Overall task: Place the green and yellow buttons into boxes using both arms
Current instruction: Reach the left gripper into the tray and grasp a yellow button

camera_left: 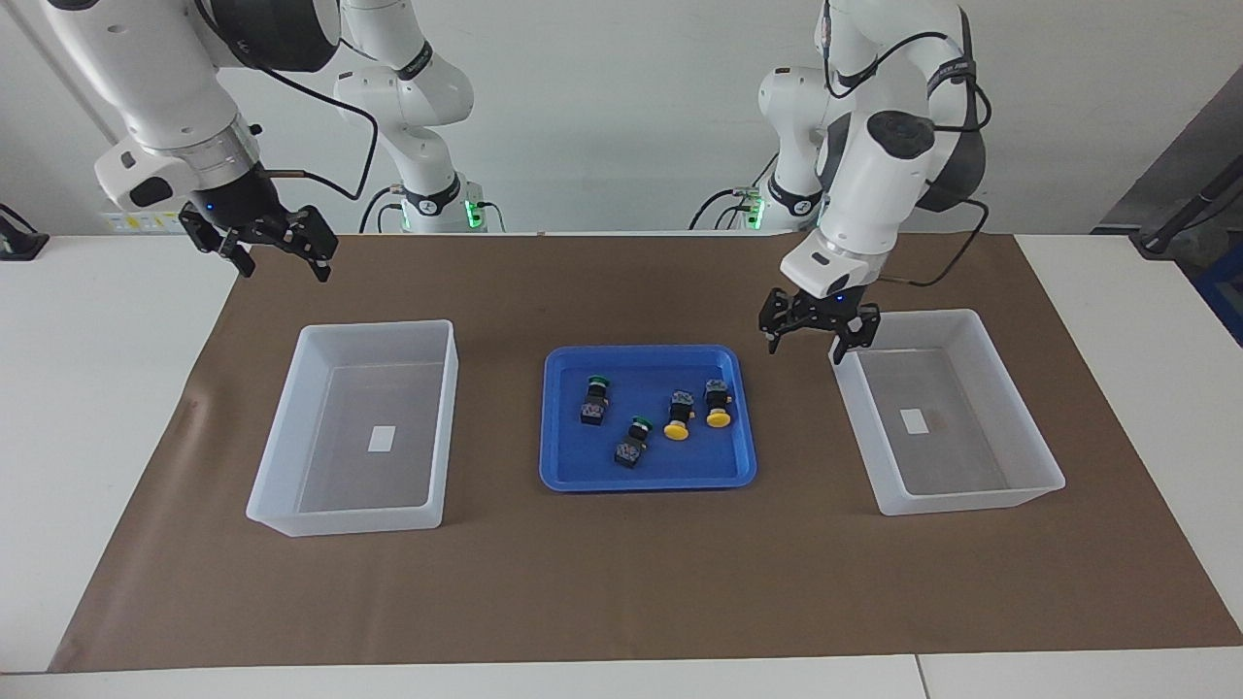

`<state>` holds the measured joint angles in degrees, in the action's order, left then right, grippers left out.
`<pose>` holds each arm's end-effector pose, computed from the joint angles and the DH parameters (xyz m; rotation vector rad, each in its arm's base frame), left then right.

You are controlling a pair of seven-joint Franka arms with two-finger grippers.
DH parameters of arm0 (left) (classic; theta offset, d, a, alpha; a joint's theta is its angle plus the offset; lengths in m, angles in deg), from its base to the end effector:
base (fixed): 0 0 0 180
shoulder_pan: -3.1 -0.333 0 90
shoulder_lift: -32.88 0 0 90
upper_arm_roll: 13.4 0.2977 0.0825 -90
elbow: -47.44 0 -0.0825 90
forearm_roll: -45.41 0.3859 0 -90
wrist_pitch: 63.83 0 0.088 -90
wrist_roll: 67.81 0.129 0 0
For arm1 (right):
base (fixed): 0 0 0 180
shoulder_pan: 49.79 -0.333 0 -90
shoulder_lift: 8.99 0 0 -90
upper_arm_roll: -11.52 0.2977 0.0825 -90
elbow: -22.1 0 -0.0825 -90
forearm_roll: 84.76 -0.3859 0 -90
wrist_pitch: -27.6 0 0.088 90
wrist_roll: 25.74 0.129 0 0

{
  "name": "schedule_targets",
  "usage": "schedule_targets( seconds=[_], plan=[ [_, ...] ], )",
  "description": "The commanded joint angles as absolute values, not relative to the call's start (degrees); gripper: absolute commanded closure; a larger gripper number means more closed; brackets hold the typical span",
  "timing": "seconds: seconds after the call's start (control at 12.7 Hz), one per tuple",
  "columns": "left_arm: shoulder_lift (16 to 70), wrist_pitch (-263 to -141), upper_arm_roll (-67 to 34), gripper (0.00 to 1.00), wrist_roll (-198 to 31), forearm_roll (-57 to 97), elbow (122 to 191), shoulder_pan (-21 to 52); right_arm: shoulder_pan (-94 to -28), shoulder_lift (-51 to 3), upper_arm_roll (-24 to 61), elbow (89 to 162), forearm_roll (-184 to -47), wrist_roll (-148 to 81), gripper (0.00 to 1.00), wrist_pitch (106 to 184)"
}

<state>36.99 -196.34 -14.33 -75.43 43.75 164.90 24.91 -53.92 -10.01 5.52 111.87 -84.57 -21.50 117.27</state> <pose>0.5405 -0.2276 0.3823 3.0330 -0.3753 0.2727 0.5599 -0.0182 0.5757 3.1314 -0.1671 -0.0303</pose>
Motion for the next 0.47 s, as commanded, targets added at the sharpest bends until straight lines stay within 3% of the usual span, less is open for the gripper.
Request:
schedule_targets(
  seconds=[0.0,0.39],
  plan=[
    [36.4,-202.3,-13.5,0.0,-78.0,44.8,169.3,27.2,-53.8,-8.6,5.5,113.0,-84.3,-22.6,0.0,116.5],
    [41.1,-207.0,-13.5,0.0,-81.0,44.8,170.8,30.7,-54.0,-8.2,5.5,114.0,-84.3,-22.7,0.0,116.8]
  ],
)
